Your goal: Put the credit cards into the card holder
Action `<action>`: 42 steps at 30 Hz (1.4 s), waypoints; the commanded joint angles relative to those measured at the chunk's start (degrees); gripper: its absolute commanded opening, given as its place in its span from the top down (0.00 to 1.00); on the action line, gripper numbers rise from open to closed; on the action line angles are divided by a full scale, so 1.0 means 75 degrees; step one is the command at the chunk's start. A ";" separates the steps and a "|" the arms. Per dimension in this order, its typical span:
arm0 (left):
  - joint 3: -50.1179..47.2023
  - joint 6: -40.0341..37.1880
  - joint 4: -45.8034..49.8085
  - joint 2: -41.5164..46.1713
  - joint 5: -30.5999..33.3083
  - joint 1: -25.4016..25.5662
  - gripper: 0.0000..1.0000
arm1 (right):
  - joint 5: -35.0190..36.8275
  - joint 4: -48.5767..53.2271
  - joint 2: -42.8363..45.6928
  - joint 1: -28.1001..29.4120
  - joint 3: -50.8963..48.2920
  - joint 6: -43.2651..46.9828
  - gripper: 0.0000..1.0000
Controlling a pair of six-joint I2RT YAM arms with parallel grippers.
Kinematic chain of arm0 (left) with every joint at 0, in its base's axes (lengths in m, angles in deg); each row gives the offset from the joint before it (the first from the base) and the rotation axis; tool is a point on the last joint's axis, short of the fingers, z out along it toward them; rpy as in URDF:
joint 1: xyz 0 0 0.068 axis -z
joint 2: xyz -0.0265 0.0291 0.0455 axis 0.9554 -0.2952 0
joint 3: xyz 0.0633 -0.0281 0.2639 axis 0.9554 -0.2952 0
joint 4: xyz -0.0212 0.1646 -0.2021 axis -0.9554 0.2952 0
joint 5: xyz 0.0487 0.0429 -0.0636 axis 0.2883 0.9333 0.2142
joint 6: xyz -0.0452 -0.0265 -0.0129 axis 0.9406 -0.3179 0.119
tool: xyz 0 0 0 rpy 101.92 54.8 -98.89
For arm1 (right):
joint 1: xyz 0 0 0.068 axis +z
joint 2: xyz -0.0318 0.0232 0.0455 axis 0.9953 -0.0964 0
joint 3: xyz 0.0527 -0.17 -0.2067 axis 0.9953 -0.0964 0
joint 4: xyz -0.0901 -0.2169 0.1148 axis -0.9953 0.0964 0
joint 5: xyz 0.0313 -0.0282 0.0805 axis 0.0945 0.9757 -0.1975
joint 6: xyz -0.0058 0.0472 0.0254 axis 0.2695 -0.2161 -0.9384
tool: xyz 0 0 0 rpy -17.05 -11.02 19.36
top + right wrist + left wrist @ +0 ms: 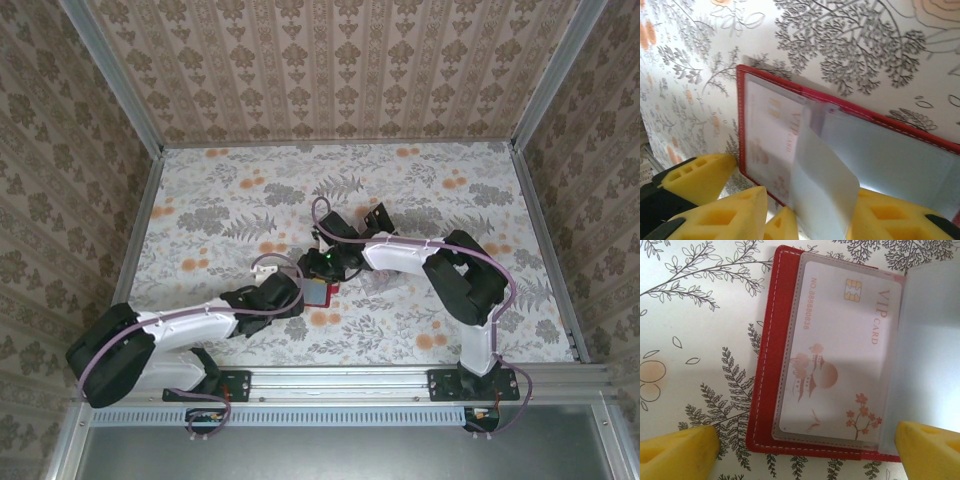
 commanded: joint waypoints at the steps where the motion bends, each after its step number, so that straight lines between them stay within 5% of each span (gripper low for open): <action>1: -0.0284 0.0012 0.0424 0.0259 -0.0049 -0.0184 0.05 | -0.0104 0.0163 -0.0035 0.0081 0.0304 -0.0159 0.56; 9: -0.0450 0.0806 0.2476 0.3526 0.0998 -0.0264 0.03 | -0.0003 0.0469 -0.0416 0.0314 0.1166 -0.0299 0.55; 15: -0.0533 0.0919 0.3210 0.5135 0.0757 -0.0756 0.02 | 0.0183 0.0785 -0.1339 0.0569 0.2087 -0.0326 0.54; 24: -0.0509 0.0511 0.2674 0.4718 0.0119 -0.1070 0.02 | 0.0344 0.0579 -0.2060 0.0660 0.2483 -0.0600 0.55; 32: -0.0331 -0.0017 0.2303 0.4224 -0.0307 -0.1384 0.01 | -0.0125 0.0772 -0.1140 0.0490 0.2760 0.0024 0.55; 42: 0.0369 -0.0795 0.1908 0.3097 -0.1088 -0.2153 0.00 | 0.1410 0.3614 0.0578 -0.0742 0.2659 0.1817 0.55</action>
